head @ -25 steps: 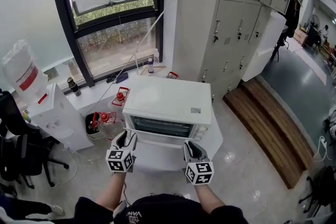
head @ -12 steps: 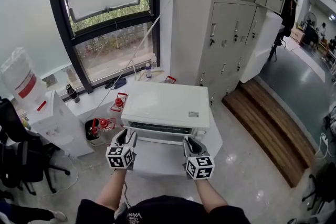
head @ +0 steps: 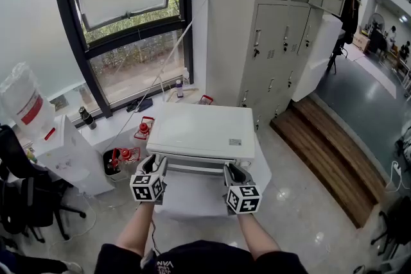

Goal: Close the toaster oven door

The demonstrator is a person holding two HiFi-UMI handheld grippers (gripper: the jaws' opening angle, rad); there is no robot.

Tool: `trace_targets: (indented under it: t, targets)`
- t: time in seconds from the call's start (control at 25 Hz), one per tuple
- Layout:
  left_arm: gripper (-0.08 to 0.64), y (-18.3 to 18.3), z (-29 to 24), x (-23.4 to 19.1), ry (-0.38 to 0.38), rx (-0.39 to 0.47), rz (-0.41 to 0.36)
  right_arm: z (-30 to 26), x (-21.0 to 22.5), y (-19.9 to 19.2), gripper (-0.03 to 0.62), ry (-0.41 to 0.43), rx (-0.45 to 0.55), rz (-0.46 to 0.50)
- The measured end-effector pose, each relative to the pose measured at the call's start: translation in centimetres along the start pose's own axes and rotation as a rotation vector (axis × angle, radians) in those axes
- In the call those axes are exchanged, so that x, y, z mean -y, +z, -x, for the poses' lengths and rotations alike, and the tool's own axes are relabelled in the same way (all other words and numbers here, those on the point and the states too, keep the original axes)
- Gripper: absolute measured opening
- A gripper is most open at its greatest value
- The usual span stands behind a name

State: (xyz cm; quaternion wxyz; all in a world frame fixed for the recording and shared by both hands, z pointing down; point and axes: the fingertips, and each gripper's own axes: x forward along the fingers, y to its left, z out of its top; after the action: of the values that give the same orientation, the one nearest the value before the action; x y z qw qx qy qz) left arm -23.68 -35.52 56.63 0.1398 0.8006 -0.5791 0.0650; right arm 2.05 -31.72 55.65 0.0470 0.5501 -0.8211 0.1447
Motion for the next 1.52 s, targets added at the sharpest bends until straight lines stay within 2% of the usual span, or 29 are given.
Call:
trace_targets:
  t: [0.56,0.84,1.08,1.52]
  targets:
    - [0.189,0.2,-0.5,0.0,0.001,0.0,0.001,-0.4,0.2,0.2,0.064,0.004,-0.005,0.016]
    - [0.189,0.6,-0.2,0.3,-0.002,0.012,-0.07,-0.5,0.3,0.4,0.067,0.016,0.003,0.011]
    - [0.189,0.5,1.8,0.4,0.008,0.034,-0.048,0.6,0.8,0.8,0.078,-0.01,0.03,0.0]
    - [0.186,-0.5,6.5,1.8,0.036,0.069,-0.048,3.3,-0.5,-0.3,0.069,0.055,0.026,-0.008]
